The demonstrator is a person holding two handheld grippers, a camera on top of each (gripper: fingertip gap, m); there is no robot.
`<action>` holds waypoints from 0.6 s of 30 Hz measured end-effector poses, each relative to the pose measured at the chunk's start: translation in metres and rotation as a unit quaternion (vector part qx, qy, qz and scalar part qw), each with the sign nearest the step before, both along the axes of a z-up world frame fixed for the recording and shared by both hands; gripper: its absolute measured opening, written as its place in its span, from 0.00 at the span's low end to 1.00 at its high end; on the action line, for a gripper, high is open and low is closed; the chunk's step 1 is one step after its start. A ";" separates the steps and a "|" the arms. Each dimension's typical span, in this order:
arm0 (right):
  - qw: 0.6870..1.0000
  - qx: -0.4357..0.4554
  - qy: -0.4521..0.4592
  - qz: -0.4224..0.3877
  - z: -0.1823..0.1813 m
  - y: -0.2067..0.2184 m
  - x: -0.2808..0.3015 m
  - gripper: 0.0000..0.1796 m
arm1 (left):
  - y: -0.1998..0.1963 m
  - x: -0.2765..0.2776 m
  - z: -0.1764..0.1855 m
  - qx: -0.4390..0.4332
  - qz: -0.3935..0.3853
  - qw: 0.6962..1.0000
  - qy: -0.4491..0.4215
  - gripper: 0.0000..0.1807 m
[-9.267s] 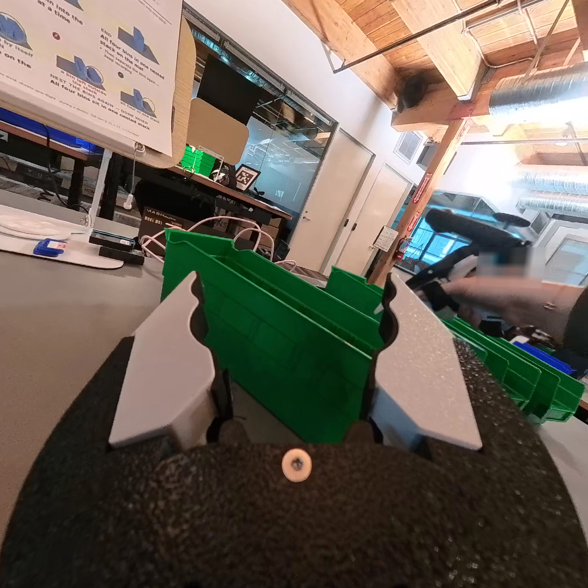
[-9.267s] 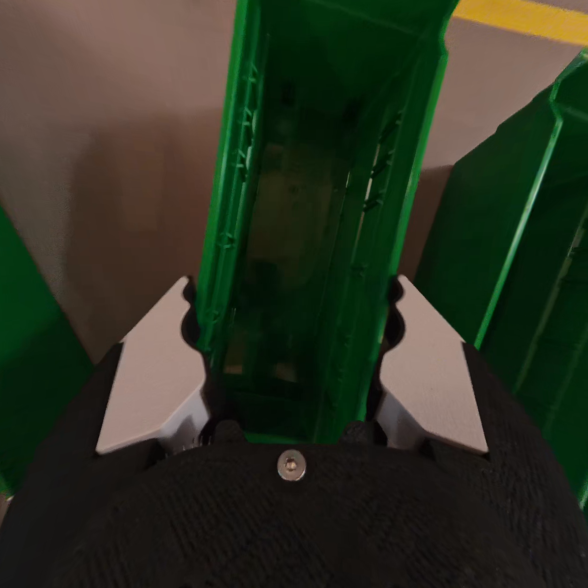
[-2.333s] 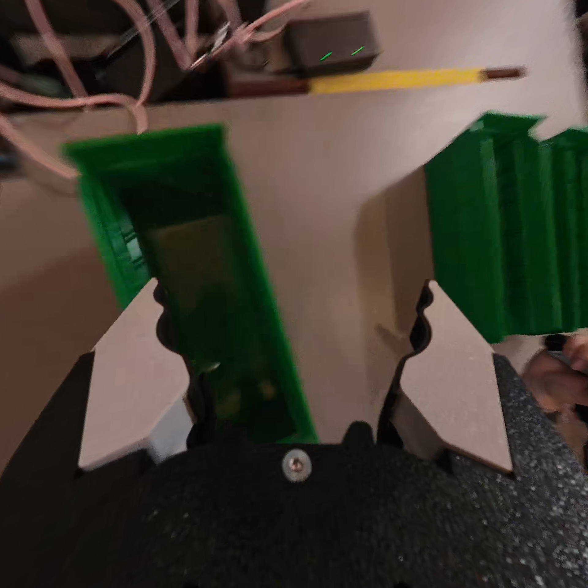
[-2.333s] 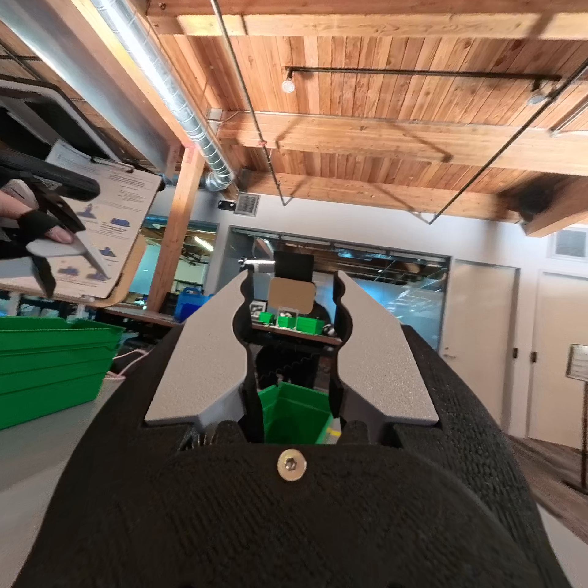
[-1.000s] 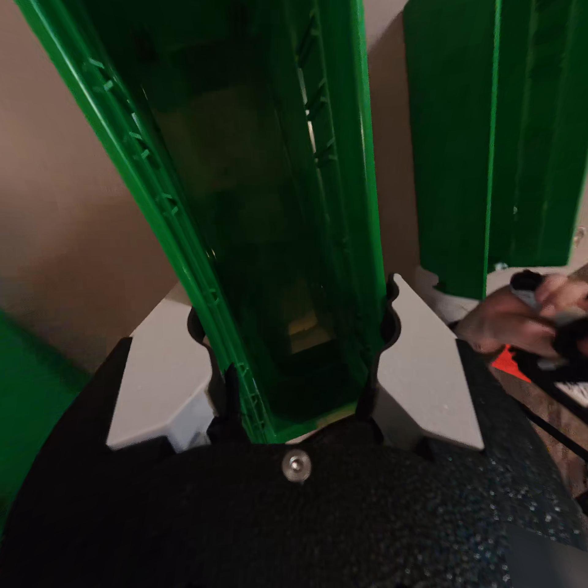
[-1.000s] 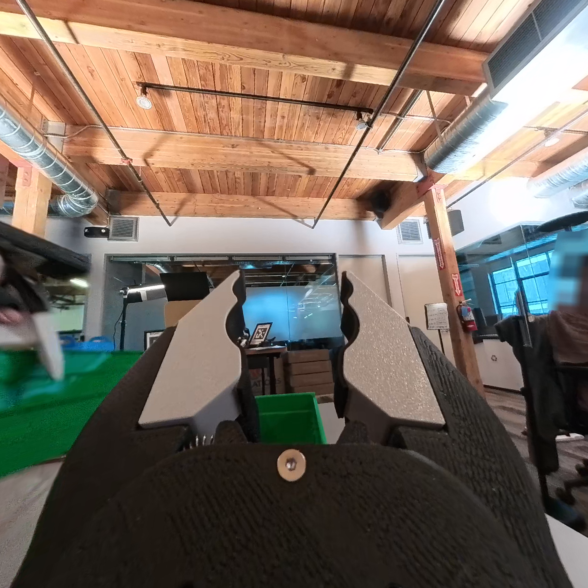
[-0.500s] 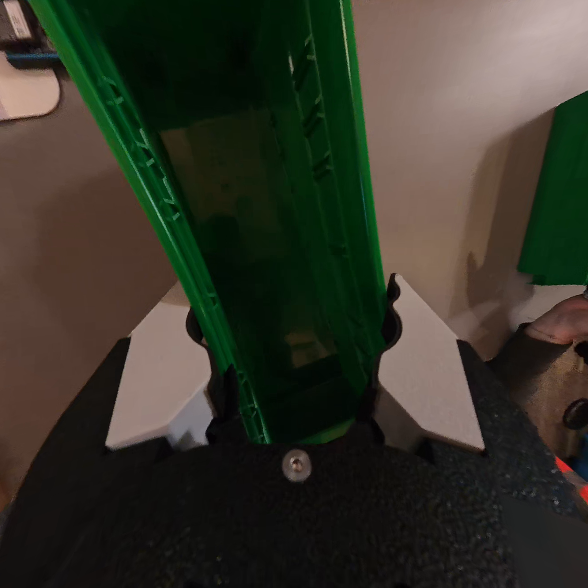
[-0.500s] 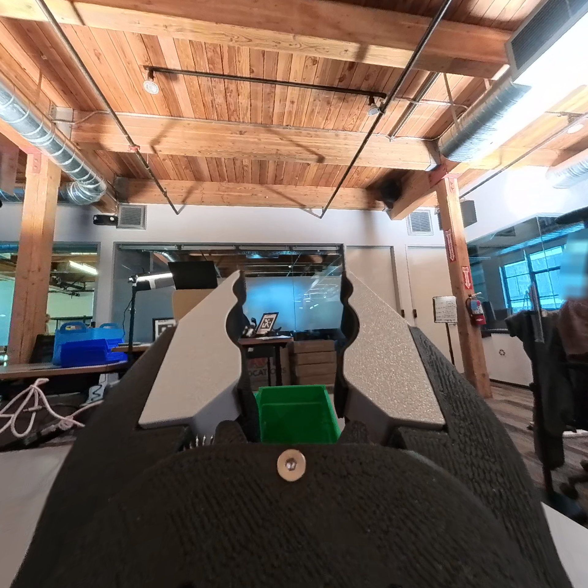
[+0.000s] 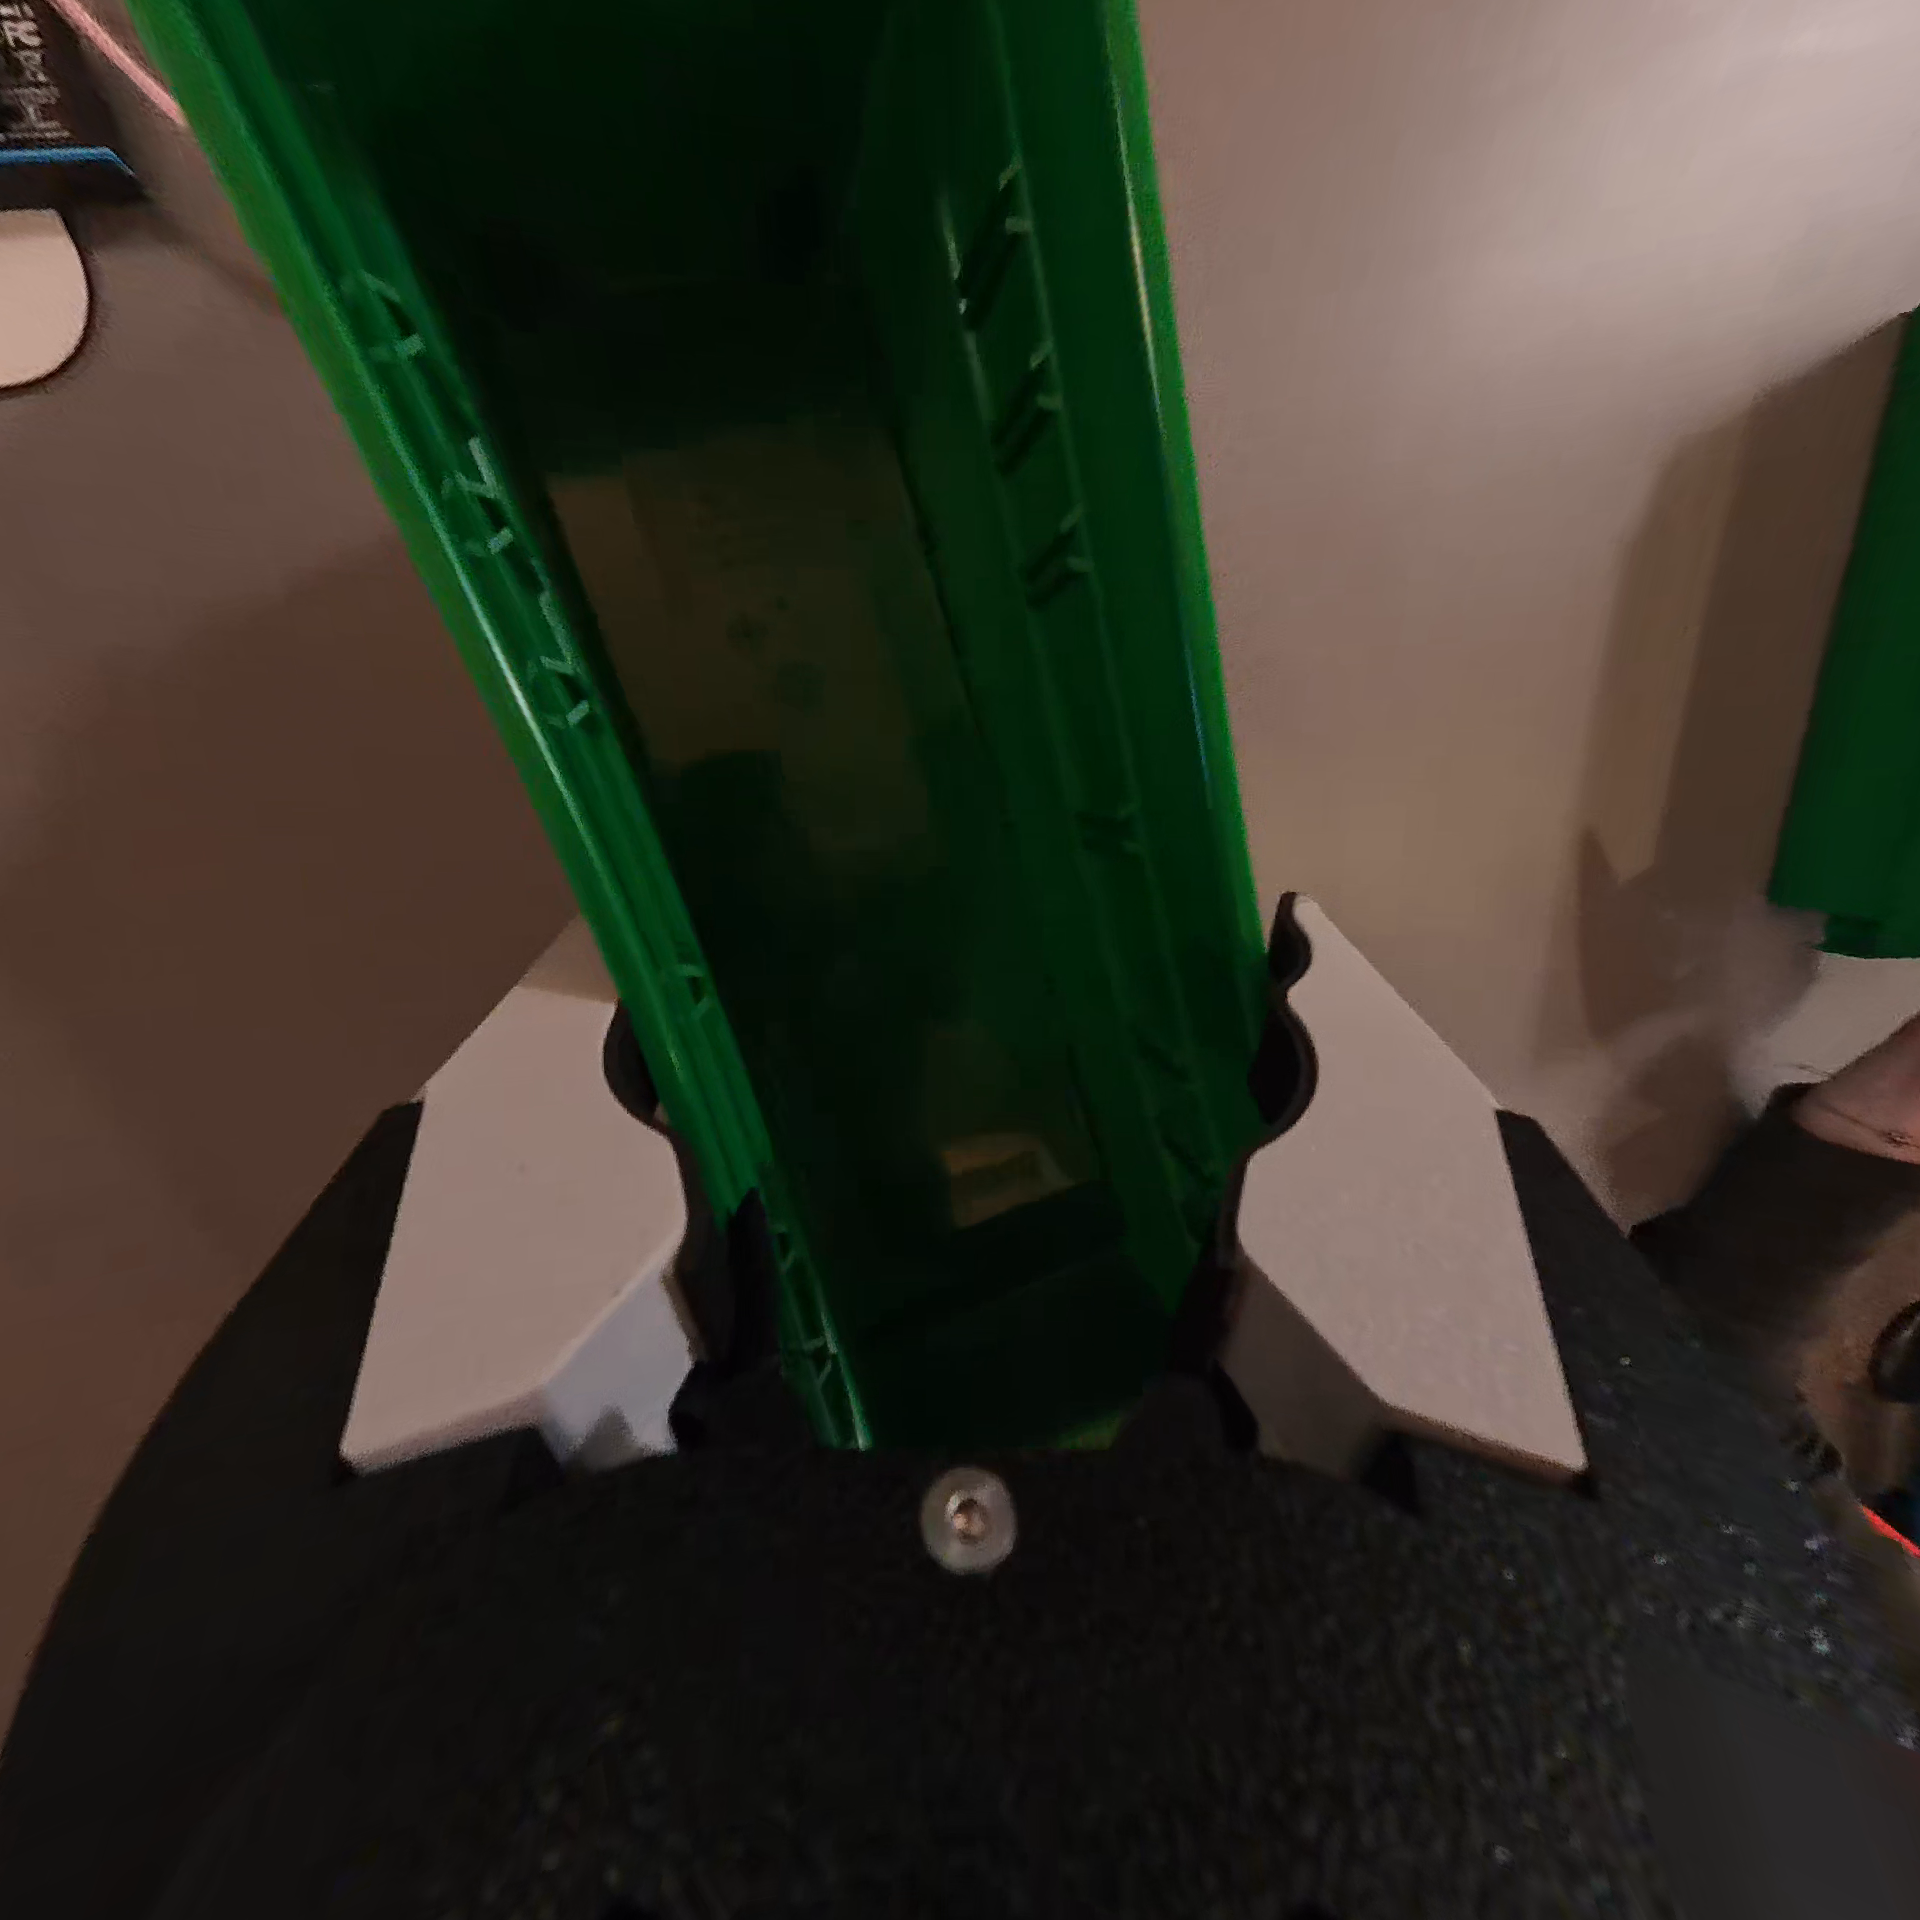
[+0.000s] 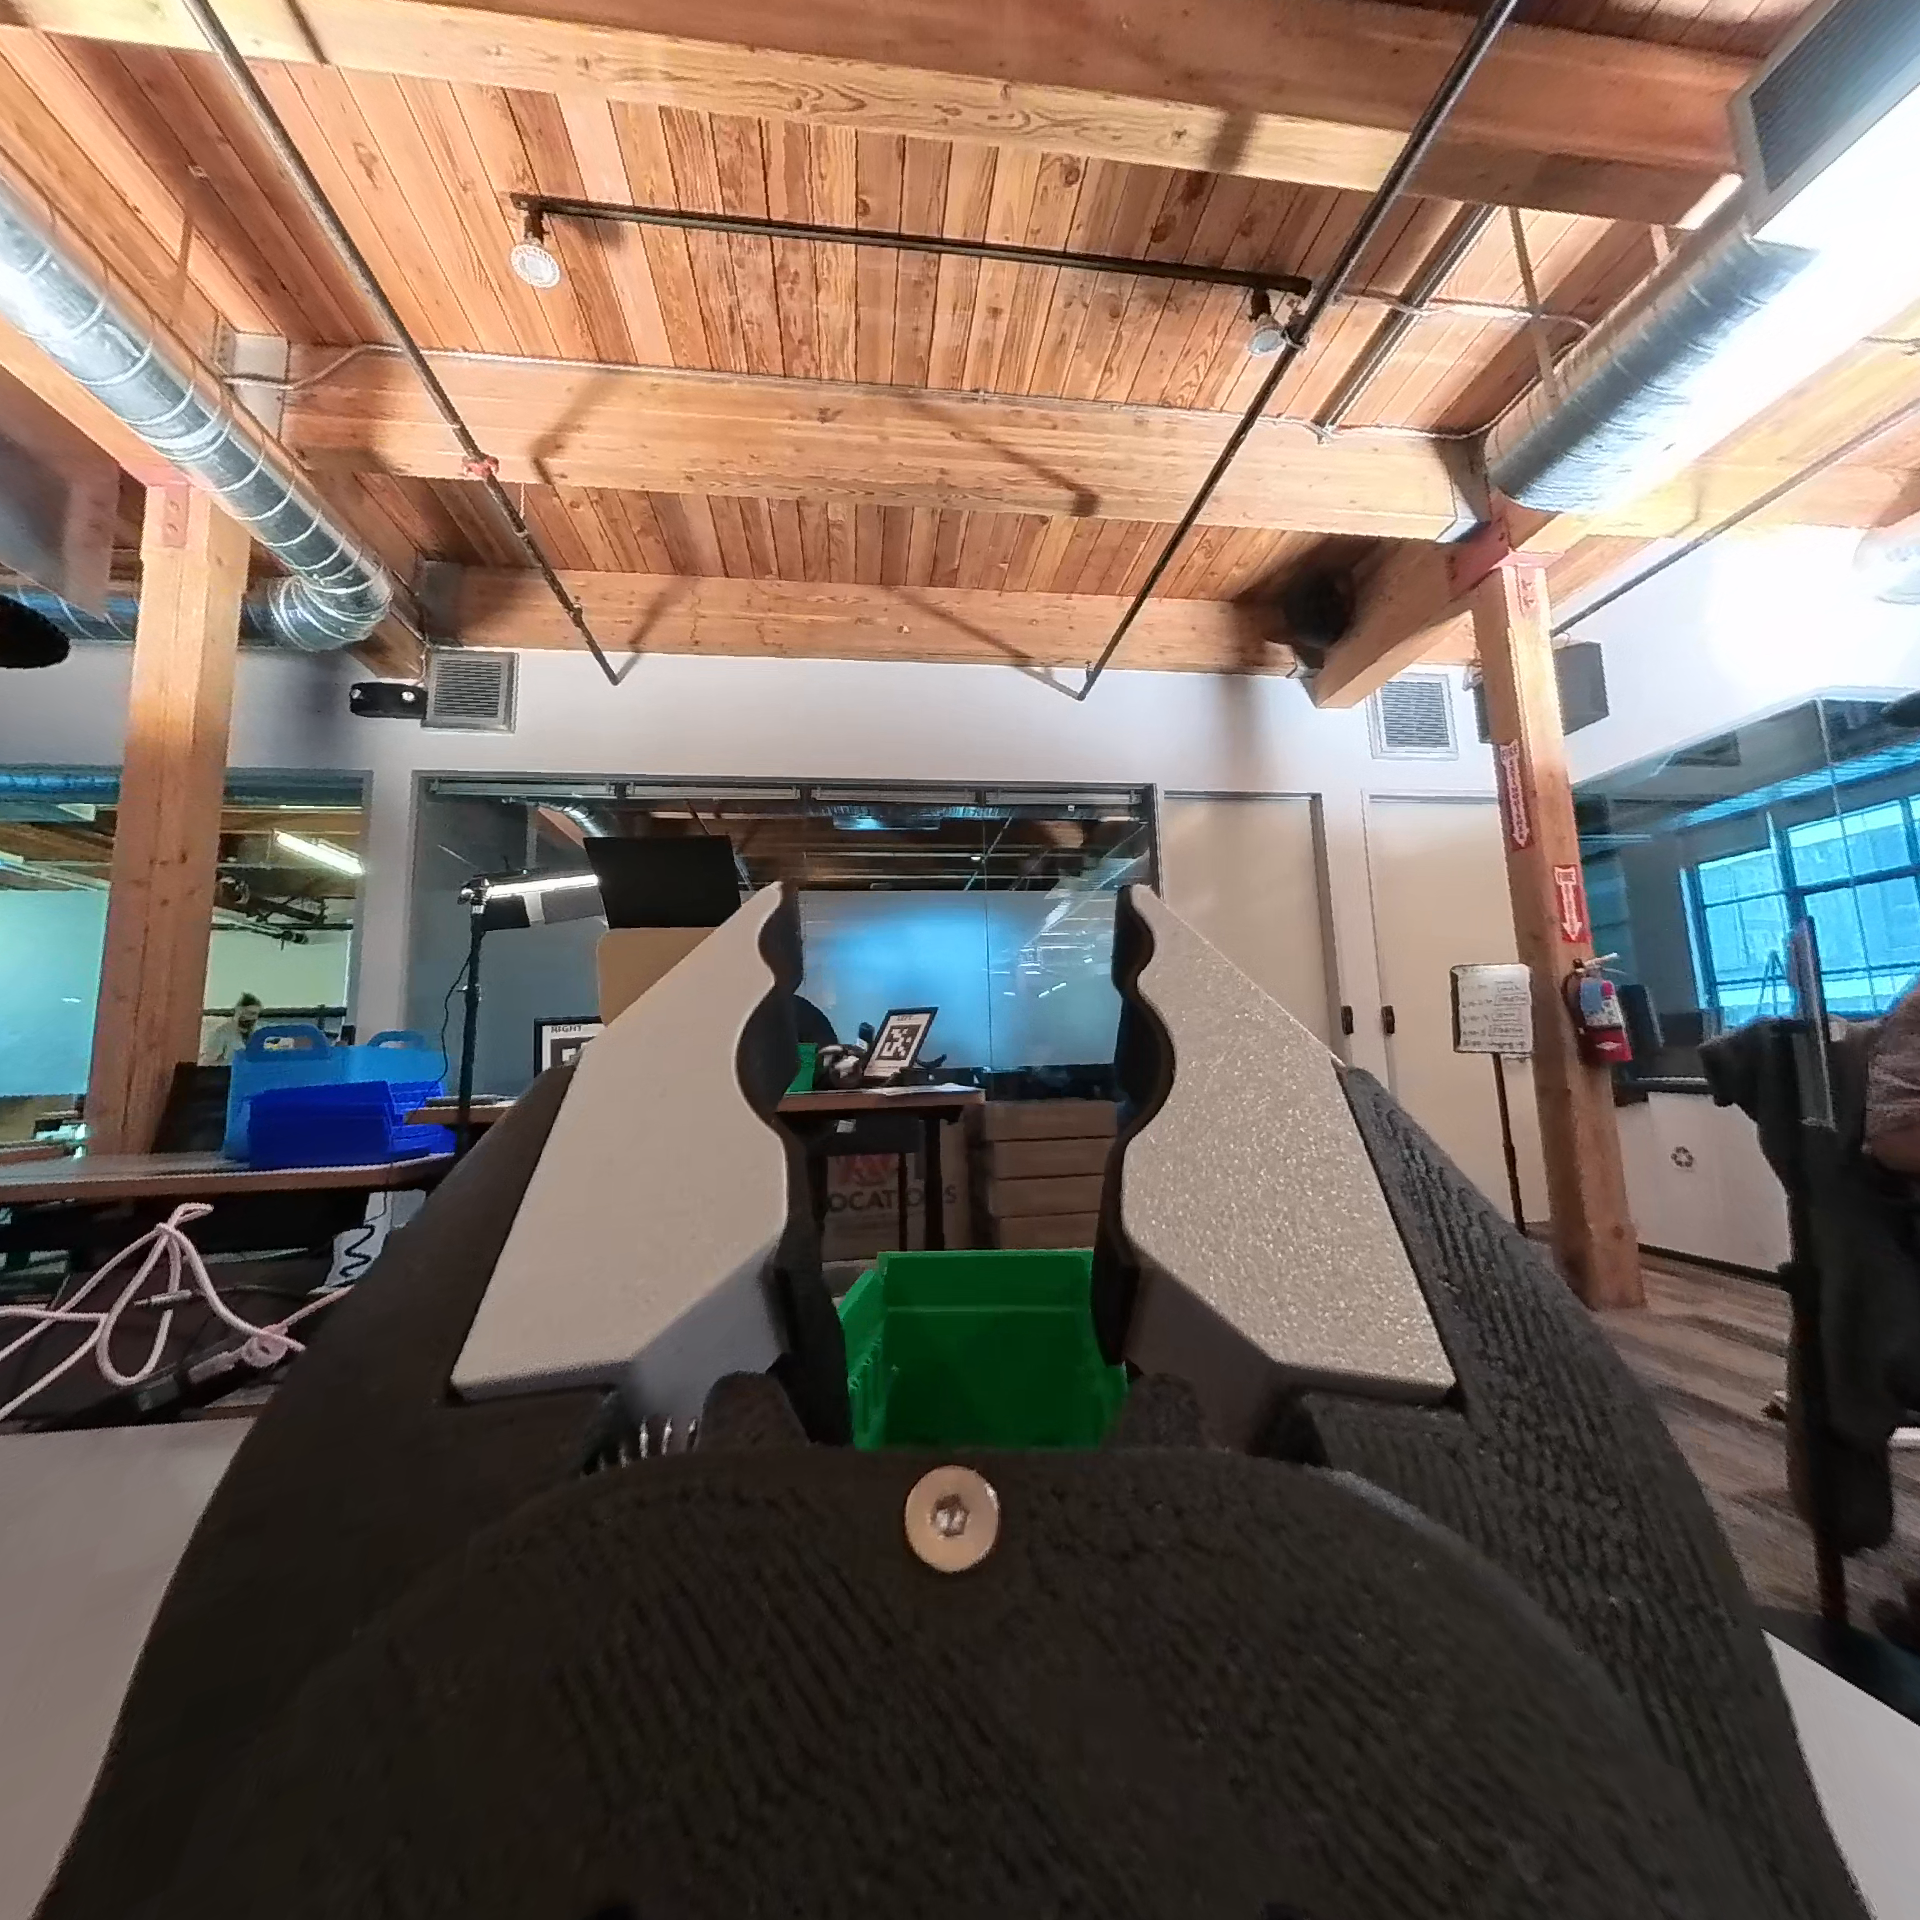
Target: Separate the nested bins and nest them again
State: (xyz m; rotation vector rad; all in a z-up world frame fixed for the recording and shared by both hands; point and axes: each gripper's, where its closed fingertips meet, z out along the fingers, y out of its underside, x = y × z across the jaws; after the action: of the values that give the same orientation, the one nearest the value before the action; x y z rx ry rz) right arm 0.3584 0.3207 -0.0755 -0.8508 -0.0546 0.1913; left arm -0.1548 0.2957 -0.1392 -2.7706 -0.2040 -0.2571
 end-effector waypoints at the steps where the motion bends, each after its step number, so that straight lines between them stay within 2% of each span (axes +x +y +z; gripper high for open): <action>1: 1.000 0.001 -0.002 0.001 0.000 0.000 -0.001 0.33 | 0.002 0.001 -0.003 -0.001 0.002 1.000 0.001 0.63; 10: 1.000 -0.009 0.009 0.013 -0.002 0.003 0.000 0.33 | 0.008 -0.001 -0.035 0.009 0.001 1.000 -0.003 0.67; 15: 1.000 -0.018 0.015 -0.003 -0.003 0.007 0.006 0.35 | 0.005 0.000 -0.048 0.019 0.010 1.000 -0.002 0.79; 18: 1.000 -0.020 0.020 0.005 -0.003 0.007 0.005 0.36 | 0.010 0.003 -0.038 0.069 0.011 0.997 -0.025 0.83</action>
State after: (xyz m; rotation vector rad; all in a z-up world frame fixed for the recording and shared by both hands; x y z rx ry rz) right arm 0.3631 0.3281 -0.0785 -0.8858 -0.0175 0.2191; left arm -0.1522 0.3059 -0.1767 -2.6250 -0.2193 -0.3217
